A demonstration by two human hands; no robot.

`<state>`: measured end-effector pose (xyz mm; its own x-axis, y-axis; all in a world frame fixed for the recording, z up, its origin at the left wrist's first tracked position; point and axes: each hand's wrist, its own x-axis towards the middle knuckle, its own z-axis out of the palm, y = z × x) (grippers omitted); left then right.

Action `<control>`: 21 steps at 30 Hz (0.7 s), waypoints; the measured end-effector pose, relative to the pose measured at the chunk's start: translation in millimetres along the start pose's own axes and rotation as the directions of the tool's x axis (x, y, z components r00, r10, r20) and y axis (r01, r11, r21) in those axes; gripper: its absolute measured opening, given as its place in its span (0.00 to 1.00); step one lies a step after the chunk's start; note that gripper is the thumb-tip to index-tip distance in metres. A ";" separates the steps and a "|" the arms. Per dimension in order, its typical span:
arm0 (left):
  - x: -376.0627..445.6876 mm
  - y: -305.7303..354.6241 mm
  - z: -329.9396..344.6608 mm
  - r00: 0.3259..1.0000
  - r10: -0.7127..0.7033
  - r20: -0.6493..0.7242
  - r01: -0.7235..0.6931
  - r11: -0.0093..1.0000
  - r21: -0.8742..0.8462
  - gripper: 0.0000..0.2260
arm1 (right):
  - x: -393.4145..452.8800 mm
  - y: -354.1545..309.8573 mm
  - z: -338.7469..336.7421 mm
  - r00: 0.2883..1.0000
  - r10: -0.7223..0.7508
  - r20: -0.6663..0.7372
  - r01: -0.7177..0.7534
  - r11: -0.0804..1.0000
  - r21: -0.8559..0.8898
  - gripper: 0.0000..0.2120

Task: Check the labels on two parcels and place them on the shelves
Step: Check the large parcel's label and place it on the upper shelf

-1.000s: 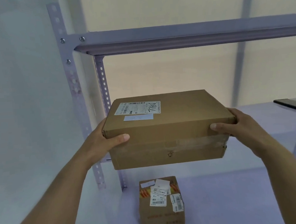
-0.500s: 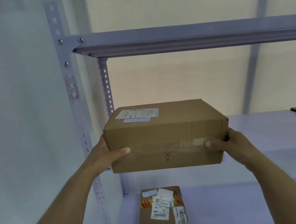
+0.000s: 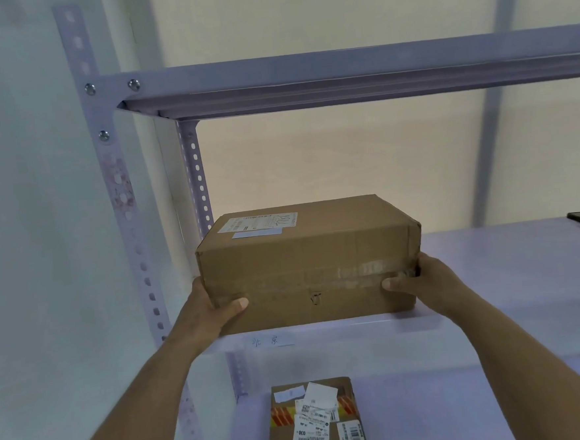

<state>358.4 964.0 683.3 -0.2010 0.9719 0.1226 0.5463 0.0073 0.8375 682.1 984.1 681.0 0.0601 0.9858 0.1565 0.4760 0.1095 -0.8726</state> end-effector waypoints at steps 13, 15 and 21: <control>16.5 0.5 5.6 1.000 -0.029 -0.003 0.029 0.998 -0.050 0.34 | 15.1 1.7 7.5 1.000 -0.005 -0.020 0.005 0.999 -0.033 0.25; 18.0 0.0 5.8 1.000 -0.030 -0.004 0.029 0.999 -0.038 0.35 | 16.4 1.8 7.2 1.000 -0.004 -0.021 0.004 0.999 -0.034 0.25; 20.3 -2.1 7.0 1.000 -0.020 -0.004 0.020 0.999 -0.043 0.34 | 19.1 0.6 6.7 1.000 0.013 -0.018 -0.013 1.000 -0.017 0.25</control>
<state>358.8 985.3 680.4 -0.2150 0.9706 0.1080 0.5069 0.0164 0.8618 677.6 1003.9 680.4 0.0819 0.9848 0.1535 0.4902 0.0943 -0.8665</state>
